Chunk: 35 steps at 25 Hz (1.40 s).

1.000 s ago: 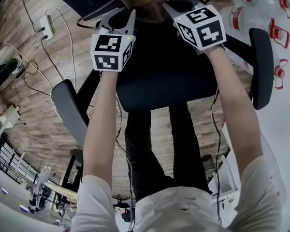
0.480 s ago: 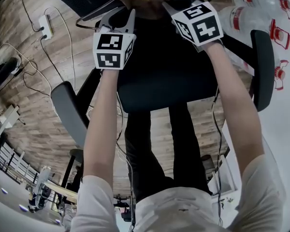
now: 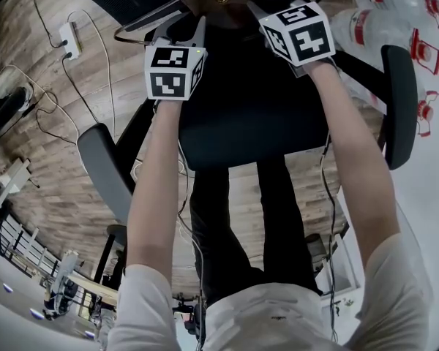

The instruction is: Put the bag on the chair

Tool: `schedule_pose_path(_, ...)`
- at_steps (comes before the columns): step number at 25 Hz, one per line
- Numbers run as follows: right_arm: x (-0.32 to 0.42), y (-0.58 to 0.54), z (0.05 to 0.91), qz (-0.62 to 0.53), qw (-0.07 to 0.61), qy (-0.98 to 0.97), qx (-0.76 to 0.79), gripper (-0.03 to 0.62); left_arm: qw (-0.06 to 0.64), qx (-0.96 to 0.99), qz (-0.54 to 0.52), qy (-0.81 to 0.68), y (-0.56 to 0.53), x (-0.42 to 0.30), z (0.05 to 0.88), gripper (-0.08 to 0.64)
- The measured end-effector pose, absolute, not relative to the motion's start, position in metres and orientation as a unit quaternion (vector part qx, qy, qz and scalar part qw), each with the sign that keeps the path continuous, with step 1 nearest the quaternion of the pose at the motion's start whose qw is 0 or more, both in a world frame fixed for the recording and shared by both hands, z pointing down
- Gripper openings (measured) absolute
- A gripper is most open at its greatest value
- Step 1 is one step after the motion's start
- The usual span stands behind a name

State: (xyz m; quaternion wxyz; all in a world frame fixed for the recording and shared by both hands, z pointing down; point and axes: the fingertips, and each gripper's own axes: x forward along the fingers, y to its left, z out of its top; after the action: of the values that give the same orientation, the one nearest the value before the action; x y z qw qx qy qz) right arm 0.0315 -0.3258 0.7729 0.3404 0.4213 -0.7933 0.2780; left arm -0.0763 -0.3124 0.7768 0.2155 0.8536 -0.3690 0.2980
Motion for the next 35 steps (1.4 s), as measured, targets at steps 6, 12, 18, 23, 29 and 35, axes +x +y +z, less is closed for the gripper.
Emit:
schedule_pose_path(6,0.031,-0.326,0.772,0.274,0.338,-0.795,0.422,0.092,0.228,0.849,0.293,-0.376,-0.313,-0.078,0.780,0.057)
schedule_pose_path(12,0.031,-0.323,0.771,0.278,0.330,-0.799,0.419,0.127,0.233,0.846,0.290,-0.381,-0.313,-0.081,0.781,0.086)
schedule_pose_path(18,0.031,-0.317,0.764,0.274,0.327,-0.801,0.420,0.135,0.238,0.843,0.290,-0.385,-0.312,-0.080,0.779,0.144)
schedule_pose_path(23,0.036,-0.314,0.756,0.264,0.332,-0.803,0.419,0.137,0.248,0.833,0.293,-0.399,-0.312,-0.083,0.777,0.176)
schedule_pose_path(29,0.041,-0.307,0.742,0.260,0.332,-0.804,0.419,0.137,0.249,0.831,0.282,-0.411,-0.311,-0.083,0.760,0.176)
schedule_pose_path(35,0.041,-0.293,0.722,0.262,0.325,-0.808,0.417,0.137,0.255,0.827,0.270,-0.422,-0.301,-0.083,0.738,0.177)
